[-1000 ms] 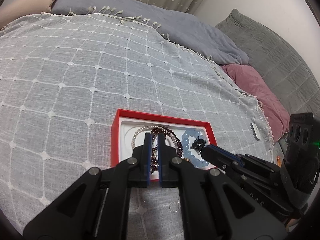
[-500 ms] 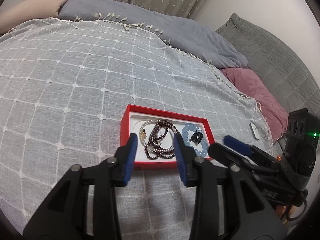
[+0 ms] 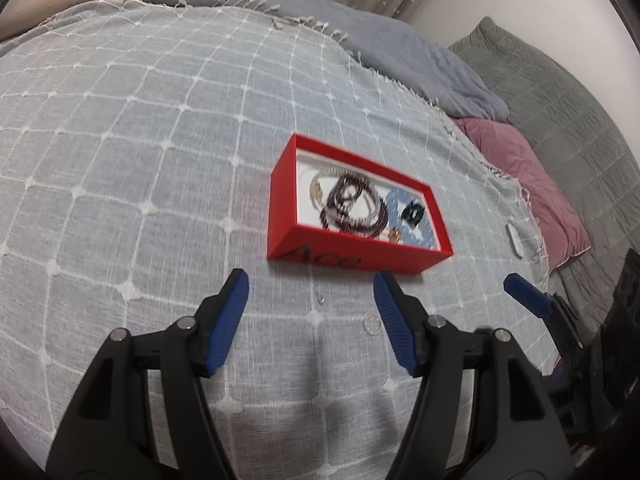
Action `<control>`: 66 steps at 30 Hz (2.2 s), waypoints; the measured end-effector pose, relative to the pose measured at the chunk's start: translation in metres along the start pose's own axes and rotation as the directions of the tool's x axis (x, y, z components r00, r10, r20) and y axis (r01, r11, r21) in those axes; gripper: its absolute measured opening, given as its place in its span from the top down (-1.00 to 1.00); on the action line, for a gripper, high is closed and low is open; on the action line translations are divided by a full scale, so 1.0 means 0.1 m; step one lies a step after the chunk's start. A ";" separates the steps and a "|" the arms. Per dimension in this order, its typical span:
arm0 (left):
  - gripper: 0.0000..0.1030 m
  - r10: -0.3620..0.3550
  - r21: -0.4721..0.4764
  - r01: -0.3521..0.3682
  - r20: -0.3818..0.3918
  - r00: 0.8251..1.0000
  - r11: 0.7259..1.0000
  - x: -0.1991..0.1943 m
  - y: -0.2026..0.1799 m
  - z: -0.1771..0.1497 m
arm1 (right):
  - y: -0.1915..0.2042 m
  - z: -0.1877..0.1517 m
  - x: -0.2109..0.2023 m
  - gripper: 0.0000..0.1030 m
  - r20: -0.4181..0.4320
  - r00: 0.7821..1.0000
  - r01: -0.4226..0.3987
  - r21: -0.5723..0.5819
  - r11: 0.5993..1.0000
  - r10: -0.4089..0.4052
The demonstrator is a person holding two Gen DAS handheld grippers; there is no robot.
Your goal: Organize jewelry
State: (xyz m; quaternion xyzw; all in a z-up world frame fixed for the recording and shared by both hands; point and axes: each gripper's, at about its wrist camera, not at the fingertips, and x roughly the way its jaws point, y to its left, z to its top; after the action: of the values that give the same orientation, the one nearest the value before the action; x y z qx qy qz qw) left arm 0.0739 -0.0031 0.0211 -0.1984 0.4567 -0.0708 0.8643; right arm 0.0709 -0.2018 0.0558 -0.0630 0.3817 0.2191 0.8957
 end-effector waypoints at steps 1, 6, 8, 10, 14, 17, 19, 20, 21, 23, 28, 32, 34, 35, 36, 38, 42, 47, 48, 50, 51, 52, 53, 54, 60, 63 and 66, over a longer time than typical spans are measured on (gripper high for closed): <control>-0.28 0.008 0.005 -0.007 -0.009 1.000 1.000 0.03 -0.01 -0.02 | 0.02 -0.04 0.01 -0.87 -0.006 1.000 -0.009 -0.012 1.000 0.009; -0.28 0.022 0.015 -0.022 -0.037 0.999 1.000 0.14 0.00 -0.07 | -0.09 -0.20 0.15 -0.86 -0.090 0.995 -0.030 0.054 0.998 0.035; -0.28 0.029 0.022 -0.028 -0.044 0.999 0.999 0.18 0.00 -0.09 | -0.14 -0.21 0.18 -0.75 -0.095 0.995 -0.017 0.067 0.998 0.023; -0.28 0.027 0.008 -0.027 -0.039 0.999 1.000 0.17 0.04 -0.08 | -0.18 -0.23 0.20 -0.18 -0.107 0.994 -0.011 0.072 0.997 0.018; -0.27 0.022 -0.005 -0.022 -0.036 0.999 1.000 0.19 0.06 -0.08 | -0.17 -0.32 0.36 0.97 -0.157 0.987 -0.014 0.073 0.997 0.026; -0.12 0.018 0.014 -0.017 -0.044 0.999 1.000 0.26 0.01 -0.09 | -0.14 -0.37 0.45 0.98 -0.166 0.986 -0.019 0.063 0.998 0.029; -0.05 0.021 0.028 -0.020 -0.051 0.998 0.999 0.33 -0.04 -0.10 | -0.10 -0.38 0.49 0.99 -0.158 0.987 -0.020 0.045 0.999 0.027; -0.05 0.022 0.035 -0.020 -0.061 0.998 0.999 0.38 -0.06 -0.11 | -0.08 -0.39 0.50 0.99 -0.149 0.989 -0.018 0.036 0.999 0.023; -0.05 0.023 0.040 -0.020 -0.071 0.997 0.999 0.43 -0.08 -0.12 | -0.07 -0.41 0.51 0.99 -0.144 0.989 -0.027 0.033 0.999 0.032; -0.05 0.032 0.045 -0.028 -0.087 0.996 0.999 0.51 -0.11 -0.13 | -0.05 -0.42 0.53 0.99 -0.142 0.989 -0.032 0.027 0.999 0.035; -0.05 0.112 0.103 -0.104 -0.070 0.991 0.989 0.66 -0.21 -0.17 | -0.03 -0.43 0.57 0.96 -0.147 0.986 -0.074 0.031 0.997 0.078; 0.34 0.186 0.211 -0.176 -0.029 0.982 0.962 0.73 -0.38 -0.24 | -0.02 -0.44 0.60 0.86 -0.155 0.985 -0.069 0.033 0.997 0.073; 0.57 0.219 0.246 -0.208 -0.016 0.976 0.947 0.76 -0.41 -0.26 | -0.04 -0.44 0.62 0.85 -0.164 0.985 -0.058 0.034 0.998 0.063; 0.60 0.216 0.248 -0.206 -0.012 0.976 0.947 0.76 -0.39 -0.25 | -0.04 -0.44 0.62 0.85 -0.167 0.984 -0.057 0.036 0.998 0.062; 0.65 0.216 0.246 -0.206 -0.011 0.976 0.947 0.76 -0.38 -0.25 | -0.05 -0.44 0.63 0.85 -0.169 0.984 -0.053 0.039 0.998 0.059; 0.86 0.221 0.251 -0.211 -0.012 0.975 0.945 0.75 -0.37 -0.24 | -0.06 -0.44 0.63 0.85 -0.170 0.984 -0.051 0.044 0.998 0.058; 0.94 0.227 0.263 -0.215 -0.017 0.974 0.941 0.74 -0.38 -0.25 | -0.05 -0.43 0.63 0.85 -0.172 0.983 -0.055 0.042 0.998 0.061; 0.97 0.210 0.237 -0.197 -0.029 0.977 0.951 0.71 -0.36 -0.22 | -0.05 -0.43 0.63 0.84 -0.166 0.984 -0.063 0.041 0.997 0.068; 0.98 0.208 0.233 -0.195 -0.028 0.978 0.953 0.69 -0.35 -0.22 | -0.05 -0.43 0.64 0.81 -0.167 0.983 -0.066 0.039 0.997 0.071; 0.98 0.198 0.223 -0.188 -0.024 0.980 0.956 0.64 -0.33 -0.20 | -0.03 -0.45 0.67 0.80 -0.175 0.982 -0.070 0.032 0.997 0.074; 0.98 0.195 0.219 -0.186 -0.020 0.981 0.958 0.62 -0.33 -0.20 | -0.02 -0.45 0.68 0.80 -0.176 0.981 -0.071 0.027 0.997 0.074; 0.98 0.191 0.215 -0.183 -0.016 0.981 0.959 0.58 -0.32 -0.20 | 0.00 -0.46 0.69 0.79 -0.176 0.982 -0.072 0.021 0.997 0.075; 0.98 0.185 0.211 -0.179 -0.011 0.983 0.961 0.54 -0.30 -0.19 | 0.01 -0.46 0.70 0.79 -0.176 0.982 -0.069 0.015 0.997 0.071; 0.98 0.181 0.207 -0.175 -0.007 0.984 0.963 0.50 -0.29 -0.18 | 0.02 -0.46 0.71 0.79 -0.176 0.982 -0.067 0.012 0.998 0.068; 0.98 0.155 0.164 -0.160 0.047 0.987 0.973 0.17 -0.13 -0.08 | 0.06 -0.48 0.78 0.78 -0.175 0.983 -0.051 -0.005 0.999 0.049; 0.98 0.143 0.136 -0.148 0.049 0.989 0.980 0.12 -0.05 -0.03 | 0.06 -0.46 0.82 0.77 -0.173 0.984 -0.044 -0.005 0.999 0.043; 0.99 0.134 0.121 -0.139 0.046 0.990 0.983 0.10 -0.01 0.00 | 0.09 -0.46 0.84 0.70 -0.170 0.984 -0.047 -0.011 0.999 0.045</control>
State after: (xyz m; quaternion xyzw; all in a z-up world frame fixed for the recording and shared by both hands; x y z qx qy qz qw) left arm 0.0793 -0.0075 0.0139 -0.1139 0.4475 -0.0357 0.8863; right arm 0.0887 -0.1778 -0.0360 -0.0794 0.4562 0.2364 0.8542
